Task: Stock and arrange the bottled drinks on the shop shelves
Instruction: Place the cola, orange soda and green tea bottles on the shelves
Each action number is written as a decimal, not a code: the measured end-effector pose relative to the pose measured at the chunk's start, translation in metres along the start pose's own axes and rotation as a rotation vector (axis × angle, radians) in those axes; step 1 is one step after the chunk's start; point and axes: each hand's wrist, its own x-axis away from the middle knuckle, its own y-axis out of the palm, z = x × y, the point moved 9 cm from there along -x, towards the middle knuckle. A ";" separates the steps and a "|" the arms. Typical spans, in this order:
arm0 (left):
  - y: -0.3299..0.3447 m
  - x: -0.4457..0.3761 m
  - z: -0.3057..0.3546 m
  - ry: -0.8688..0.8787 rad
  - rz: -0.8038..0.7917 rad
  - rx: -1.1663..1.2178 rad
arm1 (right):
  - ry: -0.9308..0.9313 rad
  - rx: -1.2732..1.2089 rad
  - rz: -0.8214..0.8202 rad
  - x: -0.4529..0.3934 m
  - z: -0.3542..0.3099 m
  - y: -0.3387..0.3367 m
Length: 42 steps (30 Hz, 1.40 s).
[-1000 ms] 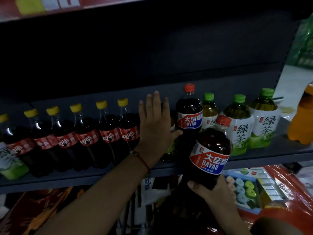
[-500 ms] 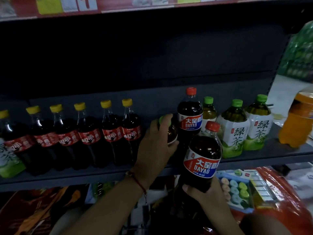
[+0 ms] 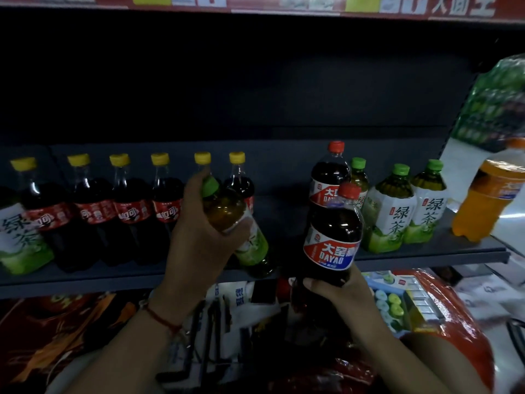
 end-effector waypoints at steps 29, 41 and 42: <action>-0.047 0.016 -0.003 -0.057 0.051 0.154 | -0.206 0.201 -0.113 -0.059 -0.061 0.070; -0.084 -0.051 0.117 0.060 0.052 0.294 | -0.563 0.585 -0.316 0.064 -0.220 0.085; -0.089 -0.059 0.132 0.081 0.050 0.288 | -0.592 0.576 -0.309 0.064 -0.237 0.085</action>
